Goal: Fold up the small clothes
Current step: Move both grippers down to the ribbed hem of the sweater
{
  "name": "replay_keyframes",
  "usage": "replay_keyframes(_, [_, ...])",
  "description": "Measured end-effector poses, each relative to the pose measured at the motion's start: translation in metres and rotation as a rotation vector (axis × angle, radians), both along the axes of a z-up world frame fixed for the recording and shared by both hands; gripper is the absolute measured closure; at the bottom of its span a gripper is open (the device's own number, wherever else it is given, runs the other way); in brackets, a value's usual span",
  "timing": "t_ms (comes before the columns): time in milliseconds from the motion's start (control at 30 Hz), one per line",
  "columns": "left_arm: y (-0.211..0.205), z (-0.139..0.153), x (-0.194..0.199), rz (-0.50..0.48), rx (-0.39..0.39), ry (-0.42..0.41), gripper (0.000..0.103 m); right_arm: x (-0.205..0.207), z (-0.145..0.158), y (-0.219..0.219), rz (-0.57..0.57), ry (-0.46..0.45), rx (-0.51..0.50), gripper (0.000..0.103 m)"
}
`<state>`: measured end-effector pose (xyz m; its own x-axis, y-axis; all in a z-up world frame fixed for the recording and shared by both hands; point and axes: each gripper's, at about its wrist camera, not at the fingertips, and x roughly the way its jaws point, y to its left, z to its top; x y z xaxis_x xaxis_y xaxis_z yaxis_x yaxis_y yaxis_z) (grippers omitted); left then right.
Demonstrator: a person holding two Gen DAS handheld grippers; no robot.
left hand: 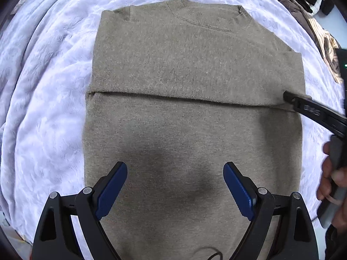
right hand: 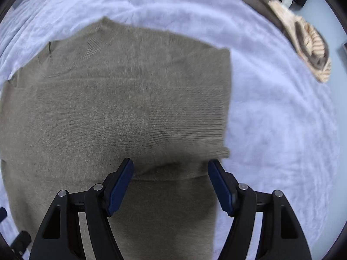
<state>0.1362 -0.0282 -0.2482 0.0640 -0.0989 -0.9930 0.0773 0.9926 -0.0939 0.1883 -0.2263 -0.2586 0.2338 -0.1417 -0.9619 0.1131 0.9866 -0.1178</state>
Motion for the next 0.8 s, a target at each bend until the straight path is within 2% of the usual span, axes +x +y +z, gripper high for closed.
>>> replay_keyframes(100, [-0.002,-0.010,0.001,-0.022,0.020,0.007,0.012,-0.009,0.013,0.029,0.090,-0.044,0.065,0.029])
replay_keyframes(167, [-0.004,-0.025,0.002,-0.044,0.045,0.020,0.012,-0.013,0.005,0.045,0.130,-0.016,0.161,0.028])
replay_keyframes(200, [-0.005,-0.036,0.001,-0.052,0.062,0.041,0.012,-0.017,-0.004,0.054,0.145,0.014,0.178,0.028])
replay_keyframes(267, [-0.002,-0.061,-0.004,-0.069,0.085,0.102,0.012,-0.027,-0.023,0.063,0.165,0.076,0.146,0.029])
replay_keyframes(333, [0.001,-0.073,-0.015,-0.092,0.096,0.116,0.010,-0.047,-0.043,0.067,0.169,0.144,0.108,0.029])
replay_keyframes(367, [0.002,-0.072,-0.020,-0.103,0.100,0.108,0.007,-0.059,-0.045,0.067,0.175,0.146,0.103,0.029])
replay_keyframes(533, [0.010,-0.063,-0.060,-0.169,0.070,0.129,0.007,-0.131,-0.037,0.062,0.171,0.188,0.108,0.026])
replay_keyframes(667, [0.017,-0.068,-0.117,-0.290,0.097,0.187,0.007,-0.204,-0.042,0.058,0.125,0.275,0.121,0.025])
replay_keyframes(800, [0.035,-0.062,-0.167,-0.391,0.100,0.213,0.007,-0.278,-0.036,0.063,0.139,0.334,0.088,0.024])
